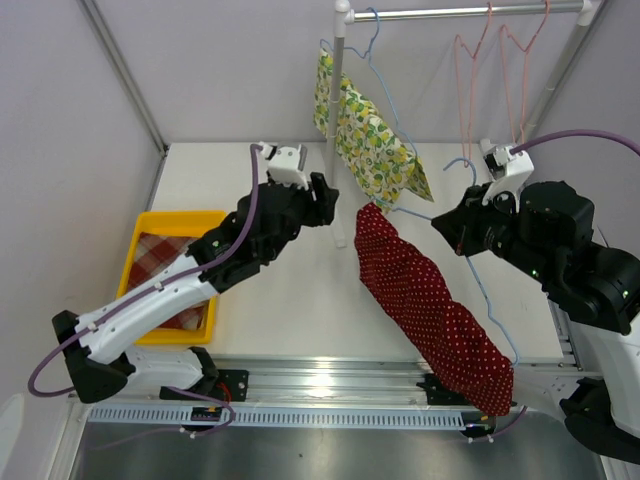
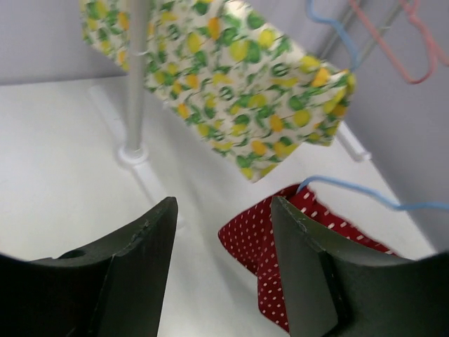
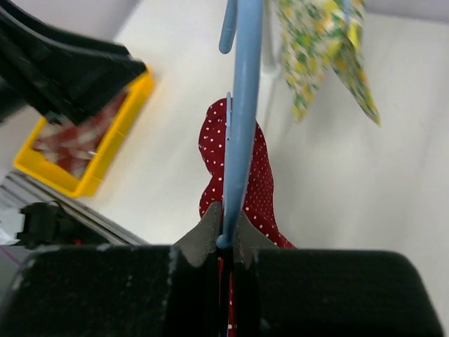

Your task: Place the skirt on the hanger

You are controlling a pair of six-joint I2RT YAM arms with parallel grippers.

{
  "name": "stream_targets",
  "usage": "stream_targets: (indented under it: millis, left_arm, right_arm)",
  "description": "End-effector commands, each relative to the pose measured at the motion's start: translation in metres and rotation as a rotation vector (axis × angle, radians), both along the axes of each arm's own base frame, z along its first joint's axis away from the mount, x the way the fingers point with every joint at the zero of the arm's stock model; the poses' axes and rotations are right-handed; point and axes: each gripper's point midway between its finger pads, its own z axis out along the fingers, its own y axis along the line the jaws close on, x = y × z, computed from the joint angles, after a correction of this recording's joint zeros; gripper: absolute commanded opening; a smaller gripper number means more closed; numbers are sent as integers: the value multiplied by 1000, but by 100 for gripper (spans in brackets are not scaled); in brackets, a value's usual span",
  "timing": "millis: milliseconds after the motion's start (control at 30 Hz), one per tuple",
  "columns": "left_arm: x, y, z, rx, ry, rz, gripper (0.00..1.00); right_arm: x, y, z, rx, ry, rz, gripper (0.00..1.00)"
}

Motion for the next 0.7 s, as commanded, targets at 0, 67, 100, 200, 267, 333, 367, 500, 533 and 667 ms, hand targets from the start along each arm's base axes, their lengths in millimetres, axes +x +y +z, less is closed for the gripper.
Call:
stream_targets:
  millis: [0, 67, 100, 200, 267, 333, 367, 500, 533, 667]
  left_arm:
    - [4, -34, 35, -66, -64, -126, 62]
    - [7, -45, 32, -79, -55, -142, 62]
    - [8, -48, 31, -79, -53, -148, 61]
    - [10, -55, 25, -75, -38, -164, 62]
    - [10, -55, 22, -67, -30, -170, 62]
    - [10, -53, 18, -60, -24, -166, 62]
    - [9, -50, 18, -60, -24, -166, 62]
    - [6, -39, 11, -57, -14, -159, 62]
    - [5, -38, 9, -55, -12, -160, 62]
    - [2, -30, 2, -42, 2, -160, 62]
  right_arm:
    - [-1, -34, -23, -88, 93, -168, 0]
    - [0, -44, -32, -133, 118, -214, 0]
    - [2, -45, -34, -145, 122, -224, 0]
    - [10, -55, -36, -191, 118, -284, 0]
    - [16, -58, -32, -198, 99, -306, 0]
    - [23, -63, -29, -220, 76, -331, 0]
    - [27, -64, -25, -222, 59, -346, 0]
    - [50, -79, -25, -287, 28, -429, 0]
    - [54, -83, -23, -301, 20, -439, 0]
    - [72, -95, -12, -268, -23, -475, 0]
